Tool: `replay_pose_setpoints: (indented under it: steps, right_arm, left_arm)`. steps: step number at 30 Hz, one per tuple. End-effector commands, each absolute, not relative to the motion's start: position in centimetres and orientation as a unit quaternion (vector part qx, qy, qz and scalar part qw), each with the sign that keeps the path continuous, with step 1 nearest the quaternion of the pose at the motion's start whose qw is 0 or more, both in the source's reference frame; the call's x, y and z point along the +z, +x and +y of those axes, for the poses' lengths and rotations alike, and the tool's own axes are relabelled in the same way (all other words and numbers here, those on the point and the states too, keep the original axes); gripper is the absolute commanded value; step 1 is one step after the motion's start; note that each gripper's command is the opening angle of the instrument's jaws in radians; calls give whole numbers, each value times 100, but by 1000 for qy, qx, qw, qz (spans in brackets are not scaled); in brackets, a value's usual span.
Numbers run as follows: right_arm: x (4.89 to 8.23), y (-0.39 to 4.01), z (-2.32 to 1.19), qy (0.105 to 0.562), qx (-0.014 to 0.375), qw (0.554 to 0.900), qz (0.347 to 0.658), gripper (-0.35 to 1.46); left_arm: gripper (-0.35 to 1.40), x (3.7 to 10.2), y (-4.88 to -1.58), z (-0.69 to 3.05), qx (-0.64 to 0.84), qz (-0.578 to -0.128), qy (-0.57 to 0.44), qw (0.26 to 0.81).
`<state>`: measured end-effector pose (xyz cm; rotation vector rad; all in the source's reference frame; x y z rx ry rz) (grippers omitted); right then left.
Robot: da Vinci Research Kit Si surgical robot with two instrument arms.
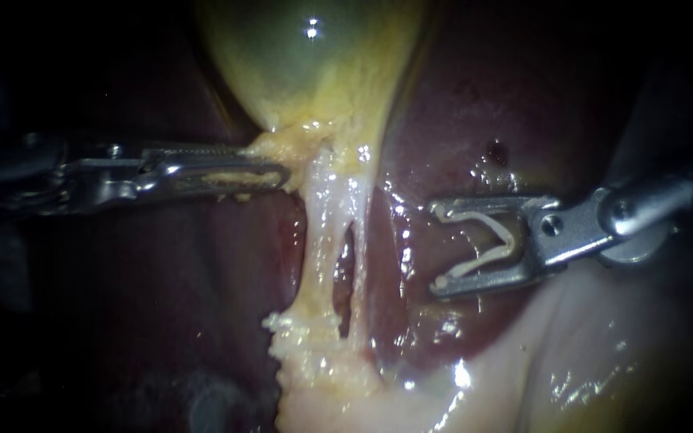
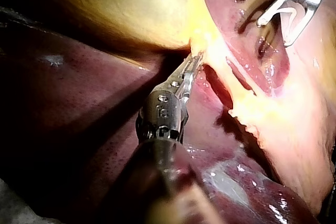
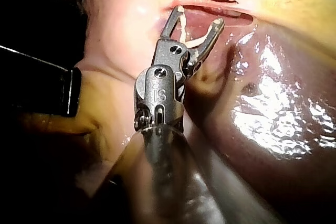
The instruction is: Clipping third clip left tube
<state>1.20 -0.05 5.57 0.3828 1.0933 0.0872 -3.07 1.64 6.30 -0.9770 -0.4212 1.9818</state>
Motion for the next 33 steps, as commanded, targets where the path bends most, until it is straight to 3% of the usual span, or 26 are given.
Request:
replay_pose_setpoints:
  steps: [1,7,18,33]
  right_arm:
    - [557,120,-5,181,41,836,516,50]
    - [557,119,-4,181,41,836,516,50]
    - [556,118,-4,181,41,836,516,50]
    - [553,127,-7,193,48,832,518,50]
  left_arm:
    - [-35,630,-307,164,795,-171,-392,431]
    - [-35,621,-298,172,794,-190,-394,422]
    - [-35,568,-240,211,790,-202,-391,427]
    - [-35,563,-240,209,790,-199,-392,427]
